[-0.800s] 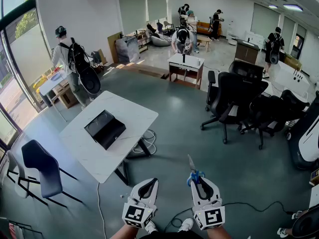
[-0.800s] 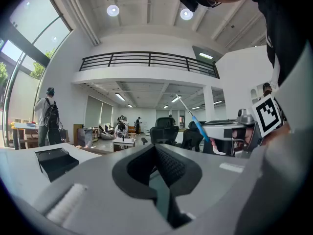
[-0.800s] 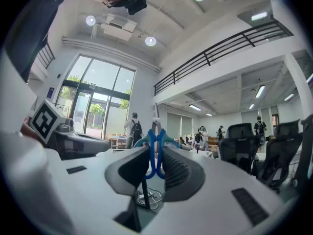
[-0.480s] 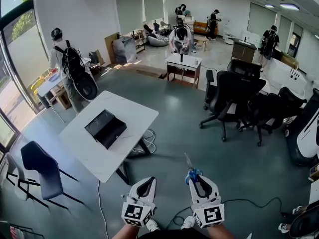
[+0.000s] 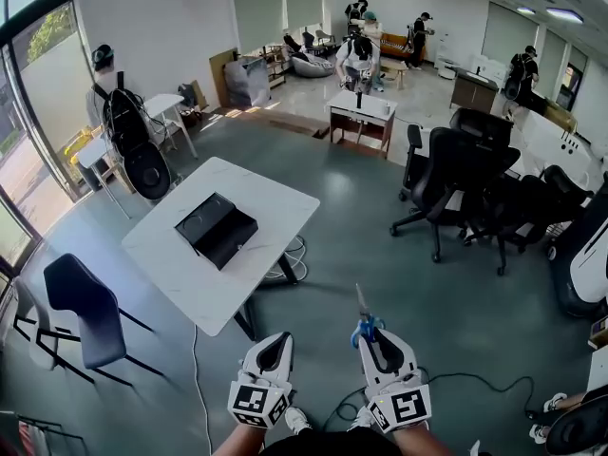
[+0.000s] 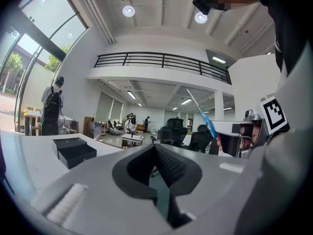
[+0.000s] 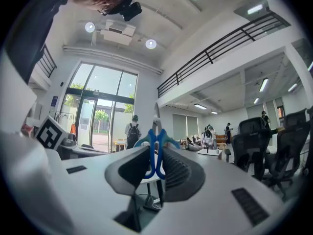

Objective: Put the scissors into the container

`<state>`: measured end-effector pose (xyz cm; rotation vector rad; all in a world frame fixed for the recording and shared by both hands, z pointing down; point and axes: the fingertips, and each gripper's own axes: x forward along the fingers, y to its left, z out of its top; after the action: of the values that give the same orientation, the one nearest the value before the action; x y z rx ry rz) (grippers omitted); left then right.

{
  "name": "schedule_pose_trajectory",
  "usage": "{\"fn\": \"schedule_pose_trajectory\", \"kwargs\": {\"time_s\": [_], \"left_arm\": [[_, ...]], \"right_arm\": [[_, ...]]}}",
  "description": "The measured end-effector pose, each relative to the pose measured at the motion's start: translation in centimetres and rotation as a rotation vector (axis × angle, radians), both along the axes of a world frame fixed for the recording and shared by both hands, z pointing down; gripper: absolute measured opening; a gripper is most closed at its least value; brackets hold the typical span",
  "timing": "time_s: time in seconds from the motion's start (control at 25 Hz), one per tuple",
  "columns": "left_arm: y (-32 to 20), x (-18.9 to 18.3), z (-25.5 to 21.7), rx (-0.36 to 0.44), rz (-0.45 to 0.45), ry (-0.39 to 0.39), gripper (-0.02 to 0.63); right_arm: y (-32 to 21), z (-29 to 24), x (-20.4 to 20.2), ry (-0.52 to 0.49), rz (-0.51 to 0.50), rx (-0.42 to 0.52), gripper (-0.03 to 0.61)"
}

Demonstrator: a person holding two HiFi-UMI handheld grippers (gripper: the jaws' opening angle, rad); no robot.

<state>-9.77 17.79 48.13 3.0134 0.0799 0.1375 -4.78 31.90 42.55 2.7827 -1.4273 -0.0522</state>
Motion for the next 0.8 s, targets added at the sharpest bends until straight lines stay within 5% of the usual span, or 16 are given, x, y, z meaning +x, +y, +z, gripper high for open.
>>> {"fn": "schedule_pose_trajectory", "kwargs": {"time_s": [0.8], "left_arm": [[-11.0, -7.7, 2.3, -0.022, -0.122, -0.044, 0.009]], "right_arm": [[-11.3, 1.5, -4.2, -0.056, -0.116, -0.045, 0.084]]}}
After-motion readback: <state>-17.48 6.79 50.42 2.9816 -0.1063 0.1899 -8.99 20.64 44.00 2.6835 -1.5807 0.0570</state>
